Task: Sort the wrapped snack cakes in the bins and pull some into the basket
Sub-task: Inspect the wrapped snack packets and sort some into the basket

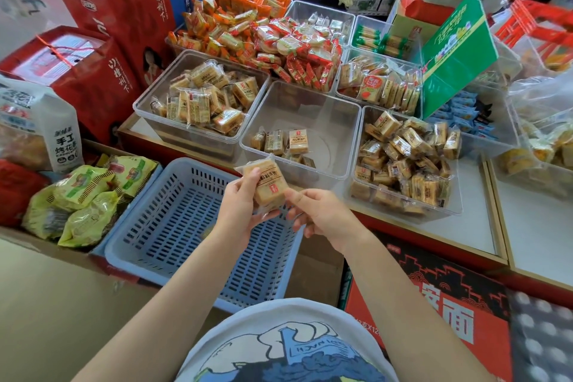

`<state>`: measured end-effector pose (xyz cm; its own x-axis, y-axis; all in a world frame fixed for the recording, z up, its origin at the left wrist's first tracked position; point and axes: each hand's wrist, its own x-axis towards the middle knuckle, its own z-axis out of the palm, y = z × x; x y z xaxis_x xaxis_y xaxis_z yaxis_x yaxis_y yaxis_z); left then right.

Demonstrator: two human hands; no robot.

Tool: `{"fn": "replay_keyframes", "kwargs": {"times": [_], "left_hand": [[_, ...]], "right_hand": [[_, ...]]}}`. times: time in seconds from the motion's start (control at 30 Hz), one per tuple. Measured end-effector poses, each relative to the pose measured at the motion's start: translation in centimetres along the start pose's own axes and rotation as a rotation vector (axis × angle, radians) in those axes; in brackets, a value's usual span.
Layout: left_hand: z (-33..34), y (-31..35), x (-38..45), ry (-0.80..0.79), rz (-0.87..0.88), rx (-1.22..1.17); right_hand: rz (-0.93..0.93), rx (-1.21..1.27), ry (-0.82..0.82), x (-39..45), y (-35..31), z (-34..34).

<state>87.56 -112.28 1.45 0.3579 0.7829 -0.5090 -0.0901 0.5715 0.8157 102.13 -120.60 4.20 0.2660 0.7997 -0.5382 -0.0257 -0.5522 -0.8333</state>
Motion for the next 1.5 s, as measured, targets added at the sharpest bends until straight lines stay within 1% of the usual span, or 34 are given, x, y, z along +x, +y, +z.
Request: {"fn": "replay_keyframes", "kwargs": {"times": [0.07,0.13,0.27,0.5,0.63,0.77,0.87,0.93,0.97,1.03,1.1,1.2,1.27,1.33,1.5], "left_hand": [[0.0,-0.1,0.0,-0.018,-0.005,0.002],[0.0,0.0,0.0,-0.051,-0.011,0.011],[0.1,0.0,-0.2,-0.104,-0.055,-0.028],[0.2,-0.2,-0.1,-0.02,-0.124,-0.081],[0.2,-0.3,0.0,-0.031,-0.136,-0.079],[-0.8,-0.7,0.2,-0.043,-0.081,-0.05],[-1.4,-0.7,0.5,0.047,-0.034,0.047],[-1.5,-0.7,0.6,0.097,0.015,0.125],[-1.3,-0.6,0.5,0.098,0.04,0.159],[-0.7,-0.4,0.0,0.039,0.072,0.206],[0.1,0.1,-0.7,-0.071,0.082,0.196],[0.1,0.7,-0.9,-0.196,0.079,0.136],[-0.5,1.1,-0.7,-0.243,0.046,0.078],[-1.0,1.4,-0.5,-0.265,-0.001,0.035],[-0.9,1.9,-0.4,-0.352,-0.083,0.004]], "right_hand": [[-0.033,0.102,0.033,0.1,-0.1,0.0],[-0.061,0.134,0.071,0.3,-0.1,-0.2],[-0.079,0.181,0.084,0.3,-0.1,-0.3],[-0.094,0.241,0.089,0.2,-0.5,-0.2],[-0.085,0.248,0.107,0.4,-0.3,-0.2],[-0.058,0.2,0.14,0.6,0.2,-0.3],[-0.059,0.076,0.216,0.7,0.3,-0.1],[-0.111,-0.02,0.271,0.7,0.2,-0.1],[-0.165,-0.061,0.258,0.6,-0.1,0.0],[-0.24,-0.124,0.15,0.4,-0.4,0.4],[-0.256,-0.116,0.068,0.3,-0.7,0.9],[-0.284,-0.125,0.119,0.5,-1.0,0.9],[-0.271,-0.008,0.142,0.6,-1.1,0.3],[-0.227,0.092,0.13,0.6,-1.2,-0.5],[-0.177,0.188,0.081,0.7,-1.3,-1.0]]}}
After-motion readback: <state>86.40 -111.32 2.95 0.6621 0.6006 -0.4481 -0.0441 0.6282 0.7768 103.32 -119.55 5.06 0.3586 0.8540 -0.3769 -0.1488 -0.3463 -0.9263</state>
